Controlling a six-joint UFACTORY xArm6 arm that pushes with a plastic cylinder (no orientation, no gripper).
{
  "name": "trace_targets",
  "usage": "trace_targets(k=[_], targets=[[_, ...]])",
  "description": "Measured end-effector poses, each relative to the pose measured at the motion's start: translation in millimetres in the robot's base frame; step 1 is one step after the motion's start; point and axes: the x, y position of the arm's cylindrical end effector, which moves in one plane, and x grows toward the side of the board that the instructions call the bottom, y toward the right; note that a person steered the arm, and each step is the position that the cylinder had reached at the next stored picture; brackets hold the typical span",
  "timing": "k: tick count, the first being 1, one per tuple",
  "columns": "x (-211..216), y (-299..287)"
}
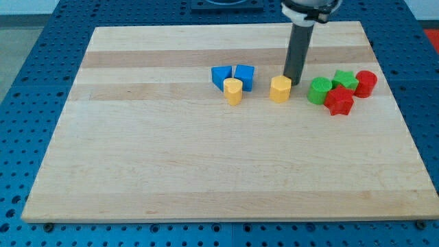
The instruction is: Move the yellow hexagon below the yellow heart
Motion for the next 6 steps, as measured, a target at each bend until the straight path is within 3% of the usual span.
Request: trace_targets(k=[2,6], targets=[[39.5,-36.3],[122.4,-39.8]])
